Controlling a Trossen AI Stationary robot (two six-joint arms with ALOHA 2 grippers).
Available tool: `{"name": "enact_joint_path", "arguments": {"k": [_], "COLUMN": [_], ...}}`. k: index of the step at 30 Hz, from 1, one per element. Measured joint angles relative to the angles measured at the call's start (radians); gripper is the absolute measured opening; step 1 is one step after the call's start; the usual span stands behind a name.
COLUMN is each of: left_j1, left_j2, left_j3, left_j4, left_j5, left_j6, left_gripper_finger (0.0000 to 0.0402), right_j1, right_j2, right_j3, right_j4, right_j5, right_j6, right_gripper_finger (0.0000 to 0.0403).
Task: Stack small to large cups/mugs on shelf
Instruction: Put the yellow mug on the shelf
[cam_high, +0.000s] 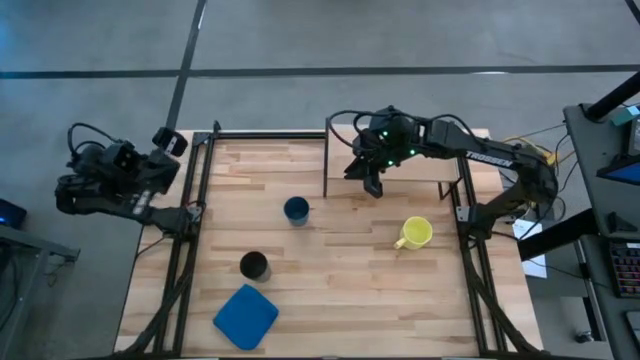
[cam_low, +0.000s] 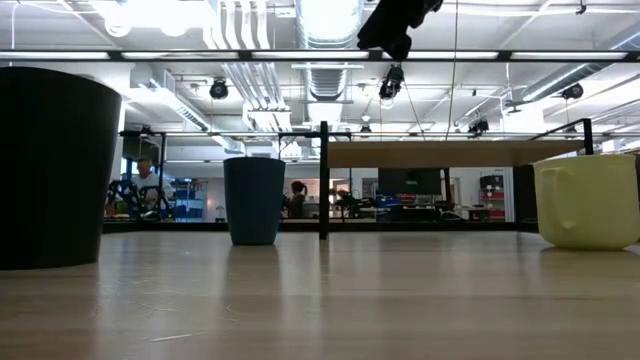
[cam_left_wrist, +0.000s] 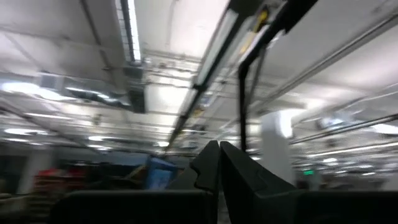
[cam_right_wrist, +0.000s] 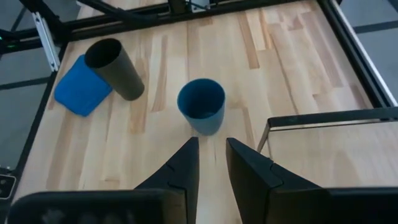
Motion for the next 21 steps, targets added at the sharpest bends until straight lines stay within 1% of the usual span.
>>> {"name": "enact_joint_path", "arguments": {"k": [2, 4, 10, 12, 15, 18, 21], "left_j1": [0.000, 0.000, 0.000, 0.000, 0.000, 0.000, 0.000], "left_j2": [0.017, 0.033, 0.057, 0.060, 0.063, 0.067, 0.068], "left_j3": [0.000, 0.000, -0.004, -0.006, -0.006, -0.007, -0.007], "left_j4": [-0.006, -0.007, -0.007, -0.015, -0.059, -0.093, -0.113], "left_j5": [-0.058, -0.122, -0.348, -0.402, -0.447, -0.464, -0.472], "left_j6": [0.090, 0.142, 0.156, 0.157, 0.157, 0.161, 0.231], "left_gripper_finger": [0.0001, 0.0001, 0.0001, 0.0001, 0.0001, 0.0001, 0.0001], "right_j1": [0.006, 0.016, 0.053, 0.066, 0.090, 0.114, 0.130], "right_j2": [0.003, 0.001, -0.010, -0.005, 0.007, 0.023, 0.041], "right_j3": [0.000, 0.000, 0.000, 0.000, 0.000, 0.000, 0.000], "right_j4": [0.000, 0.000, 0.002, 0.003, 0.004, 0.012, 0.034], "right_j5": [0.000, 0.000, -0.002, -0.001, 0.001, 0.005, 0.007], "right_j6": [0.004, 0.004, 0.030, 0.030, 0.030, 0.030, 0.030], "right_gripper_finger": [0.0077, 0.0076, 0.0073, 0.0075, 0.0079, 0.0080, 0.0077]}}
